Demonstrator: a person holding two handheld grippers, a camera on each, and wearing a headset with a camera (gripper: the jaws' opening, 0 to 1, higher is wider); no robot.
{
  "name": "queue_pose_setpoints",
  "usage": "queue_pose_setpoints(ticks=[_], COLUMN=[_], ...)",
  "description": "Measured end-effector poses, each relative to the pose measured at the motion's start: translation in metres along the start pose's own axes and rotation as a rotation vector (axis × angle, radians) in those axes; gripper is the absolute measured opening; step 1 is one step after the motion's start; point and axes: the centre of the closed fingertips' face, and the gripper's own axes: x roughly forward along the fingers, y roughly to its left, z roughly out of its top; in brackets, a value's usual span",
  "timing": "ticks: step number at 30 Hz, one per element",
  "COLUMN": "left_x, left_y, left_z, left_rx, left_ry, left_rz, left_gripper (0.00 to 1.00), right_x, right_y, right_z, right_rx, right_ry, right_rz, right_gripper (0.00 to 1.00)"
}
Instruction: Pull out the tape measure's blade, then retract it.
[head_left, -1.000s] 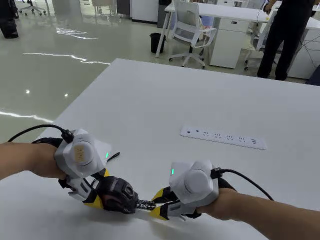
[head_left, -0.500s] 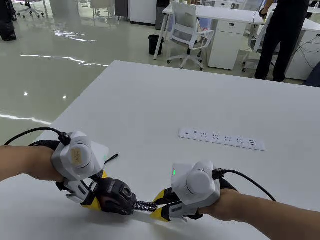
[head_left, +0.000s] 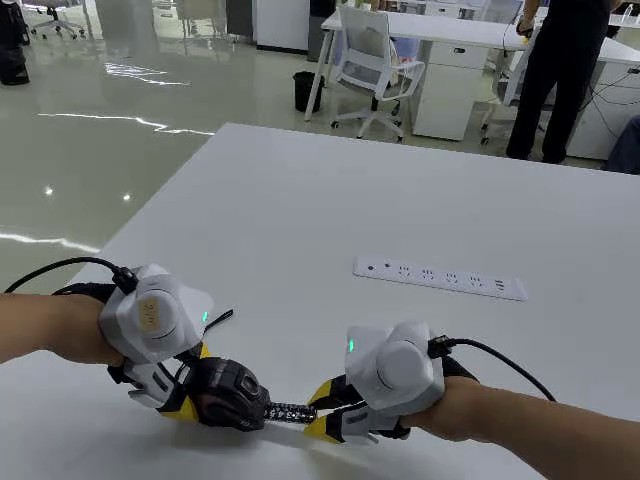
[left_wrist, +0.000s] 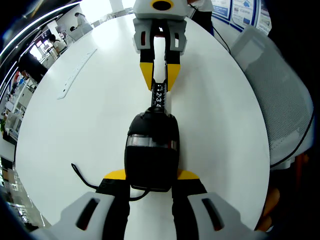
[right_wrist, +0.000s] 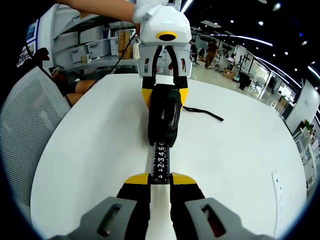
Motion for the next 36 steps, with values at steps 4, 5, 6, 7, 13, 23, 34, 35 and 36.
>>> queue_pose_setpoints(ticks=[4, 5, 6, 7, 13, 23, 34, 35, 36], left_x=[0.0, 0.0, 0.0, 0.0, 0.0, 0.0, 0.0, 0.0, 0.0], left_y=[0.0, 0.0, 0.0, 0.0, 0.0, 0.0, 0.0, 0.0, 0.0], left_z=[0.0, 0.0, 0.0, 0.001, 0.001, 0.0, 0.001, 0.001, 0.001], left_rx=[0.001, 0.001, 0.0, 0.0, 0.0, 0.0, 0.003, 0.003, 0.003], left_ry=[-0.001, -0.001, -0.001, -0.002, -0.001, -0.001, 0.0, 0.001, 0.001], left_rz=[0.0, 0.0, 0.0, 0.0, 0.001, 0.0, 0.0, 0.0, 0.0], left_gripper=[0.27, 0.27, 0.27, 0.27, 0.27, 0.27, 0.27, 0.27, 0.27], right_x=[-0.002, -0.002, -0.002, -0.003, -0.005, -0.008, -0.012, -0.012, -0.012], right_y=[0.0, 0.0, 0.0, 0.0, 0.001, 0.0, 0.001, 0.001, 0.001], right_z=[-0.002, -0.002, -0.003, -0.003, -0.004, -0.007, -0.011, -0.012, -0.012], right_rx=[0.001, 0.001, 0.001, 0.003, 0.0, -0.004, -0.002, -0.003, -0.004], right_ry=[0.001, 0.001, 0.002, 0.002, 0.004, 0.008, 0.013, 0.013, 0.013], right_rz=[0.001, 0.001, 0.0, 0.0, -0.001, -0.001, -0.002, -0.002, -0.002], right_gripper=[0.13, 0.13, 0.13, 0.13, 0.13, 0.13, 0.13, 0.13, 0.13])
